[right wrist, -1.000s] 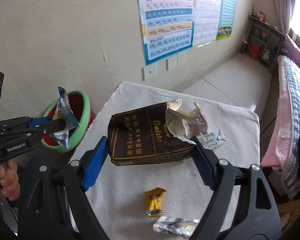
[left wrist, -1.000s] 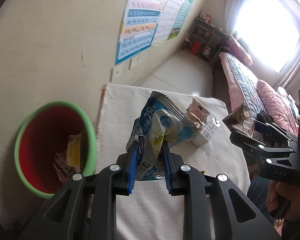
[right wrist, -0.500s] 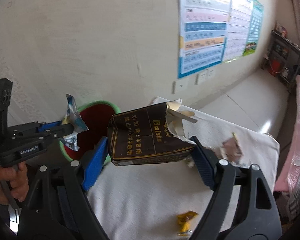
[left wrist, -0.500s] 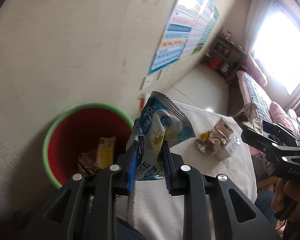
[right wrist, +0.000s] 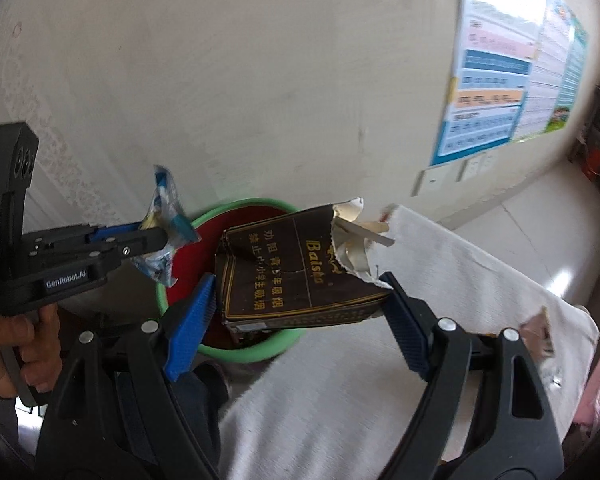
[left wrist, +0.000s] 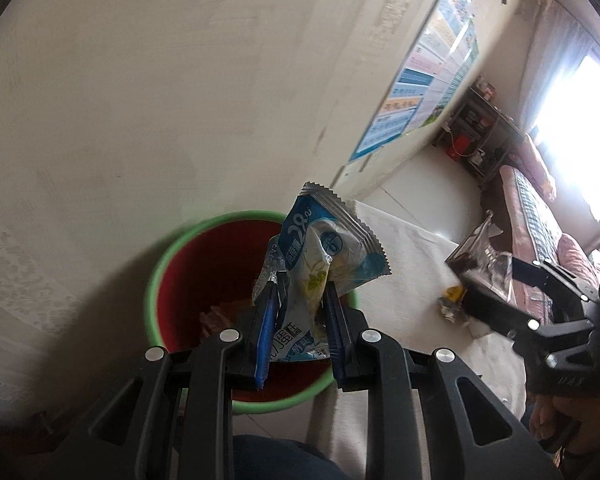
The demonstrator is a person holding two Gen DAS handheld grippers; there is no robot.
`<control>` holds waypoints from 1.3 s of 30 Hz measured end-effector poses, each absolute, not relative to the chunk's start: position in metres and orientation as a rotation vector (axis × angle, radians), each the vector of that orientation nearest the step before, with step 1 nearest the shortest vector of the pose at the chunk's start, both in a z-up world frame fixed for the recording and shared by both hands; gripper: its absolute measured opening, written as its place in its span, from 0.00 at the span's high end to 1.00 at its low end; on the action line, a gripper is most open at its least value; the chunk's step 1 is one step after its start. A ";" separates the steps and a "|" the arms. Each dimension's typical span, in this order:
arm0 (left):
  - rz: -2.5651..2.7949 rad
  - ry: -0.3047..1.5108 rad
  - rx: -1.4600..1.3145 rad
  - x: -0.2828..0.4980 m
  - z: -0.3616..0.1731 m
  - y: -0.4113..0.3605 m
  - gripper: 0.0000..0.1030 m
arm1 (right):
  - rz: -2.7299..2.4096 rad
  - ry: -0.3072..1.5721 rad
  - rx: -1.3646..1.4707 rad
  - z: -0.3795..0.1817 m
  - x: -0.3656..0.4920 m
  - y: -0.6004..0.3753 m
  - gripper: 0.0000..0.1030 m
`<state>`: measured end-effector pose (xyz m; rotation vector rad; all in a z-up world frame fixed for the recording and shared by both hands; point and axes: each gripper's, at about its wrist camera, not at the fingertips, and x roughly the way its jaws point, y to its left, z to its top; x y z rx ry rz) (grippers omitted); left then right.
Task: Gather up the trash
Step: 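Carry the blue bag and brown box over the red bucket and open both tools, then move both open tools back over the yellow and silver wrappers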
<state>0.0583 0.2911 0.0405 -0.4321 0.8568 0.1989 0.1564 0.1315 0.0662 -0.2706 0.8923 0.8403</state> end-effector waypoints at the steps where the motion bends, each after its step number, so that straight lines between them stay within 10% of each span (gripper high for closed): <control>1: 0.205 0.858 -0.438 0.058 0.038 0.297 0.79 | 0.853 0.897 -0.279 0.063 0.156 0.139 0.23; 18: 0.222 0.876 -0.501 0.066 0.010 0.337 0.77 | 0.938 0.995 -0.383 0.004 0.147 0.207 0.21; 22: 0.238 0.857 -0.506 0.067 0.009 0.339 0.32 | 0.924 1.020 -0.396 -0.003 0.149 0.211 0.19; 39: 0.245 0.820 -0.515 0.053 0.029 0.321 0.15 | 0.883 0.985 -0.351 0.021 0.148 0.172 0.10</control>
